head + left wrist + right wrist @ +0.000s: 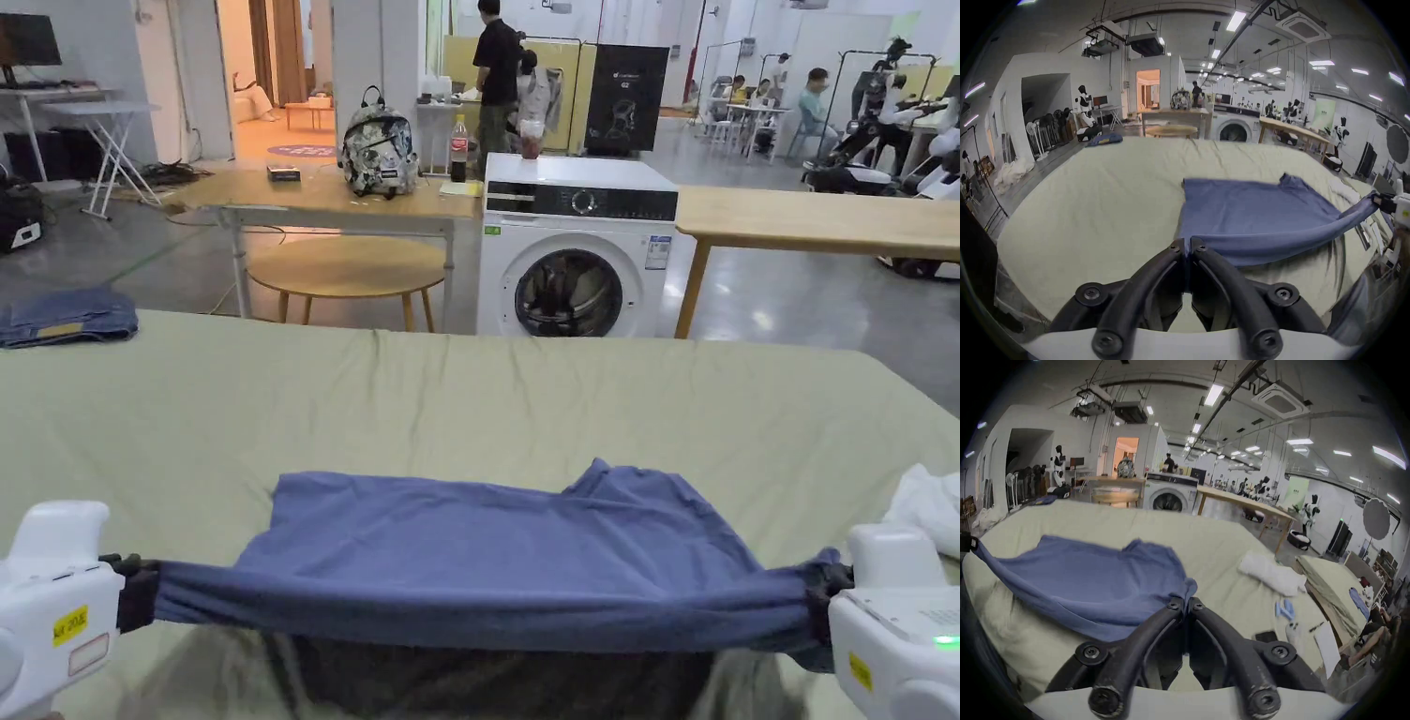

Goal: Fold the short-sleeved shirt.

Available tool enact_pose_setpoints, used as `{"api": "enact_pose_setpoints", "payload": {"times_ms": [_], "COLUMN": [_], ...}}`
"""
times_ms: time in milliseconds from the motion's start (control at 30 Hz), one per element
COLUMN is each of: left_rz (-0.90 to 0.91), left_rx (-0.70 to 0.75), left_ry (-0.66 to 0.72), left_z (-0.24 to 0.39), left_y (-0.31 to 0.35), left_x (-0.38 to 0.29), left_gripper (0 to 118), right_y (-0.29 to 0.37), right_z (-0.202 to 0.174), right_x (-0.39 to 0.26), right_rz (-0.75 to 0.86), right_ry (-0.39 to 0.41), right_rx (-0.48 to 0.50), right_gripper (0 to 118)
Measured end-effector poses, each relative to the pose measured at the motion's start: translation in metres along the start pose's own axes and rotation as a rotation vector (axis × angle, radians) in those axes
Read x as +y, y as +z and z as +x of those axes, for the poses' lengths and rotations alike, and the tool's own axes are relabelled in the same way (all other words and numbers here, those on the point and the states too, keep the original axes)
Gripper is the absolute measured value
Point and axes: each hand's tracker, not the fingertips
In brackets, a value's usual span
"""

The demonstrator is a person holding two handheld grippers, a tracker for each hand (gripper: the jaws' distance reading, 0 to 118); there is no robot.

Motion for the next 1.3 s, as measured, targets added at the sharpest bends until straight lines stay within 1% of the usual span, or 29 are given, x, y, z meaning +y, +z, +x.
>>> {"api": "enact_pose_setpoints", "payload": {"times_ms": [133, 233, 333, 467, 600, 800, 933, 1133, 1200, 1233, 1267, 1300], "left_rz": [-0.104, -0.187, -0.22, -0.246, -0.277, -0.385, -0.409, -0.451, -0.456, -0.455, -0.454, -0.45], "left_rx": [-0.009, 0.011, 0.007, 0.021, 0.027, 0.041, 0.053, 0.038, 0.024, 0.019, 0.015, 0.015], "left_ry": [0.023, -0.014, -0.009, -0.023, -0.041, -0.081, -0.072, -0.04, -0.014, 0.0, 0.008, 0.02], "left_z": [-0.001, -0.001, -0.003, -0.003, -0.005, 0.0, -0.002, -0.009, -0.012, -0.013, -0.014, -0.014], "left_y": [-0.012, -0.023, -0.028, -0.026, -0.028, -0.05, -0.064, -0.068, -0.068, -0.067, -0.066, -0.066], "left_x": [-0.04, -0.064, -0.08, -0.088, -0.093, -0.11, -0.115, -0.109, -0.105, -0.104, -0.102, -0.099], "left_gripper": [0, 0, 0, 0, 0, 0, 0, 0, 0, 0, 2, 6], "right_y": [-0.004, -0.011, -0.018, -0.026, -0.03, -0.052, -0.064, -0.069, -0.066, -0.062, -0.06, -0.056], "right_z": [-0.004, -0.004, -0.003, 0.002, 0.002, -0.002, -0.006, -0.007, -0.006, -0.005, -0.005, -0.004], "right_x": [-0.04, -0.064, -0.085, -0.106, -0.116, -0.131, -0.139, -0.135, -0.129, -0.124, -0.12, -0.114], "right_rz": [-0.115, -0.2, -0.271, -0.356, -0.405, -0.474, -0.531, -0.562, -0.569, -0.57, -0.572, -0.567], "right_ry": [0.021, 0.033, 0.061, 0.078, 0.085, 0.113, 0.124, 0.139, 0.127, 0.116, 0.114, 0.115], "right_rx": [0.021, 0.042, 0.06, 0.08, 0.084, 0.073, 0.068, 0.063, 0.065, 0.065, 0.056, 0.024], "right_gripper": [0, 0, 0, 0, 0, 0, 1, 2, 7, 16, 30, 51]}}
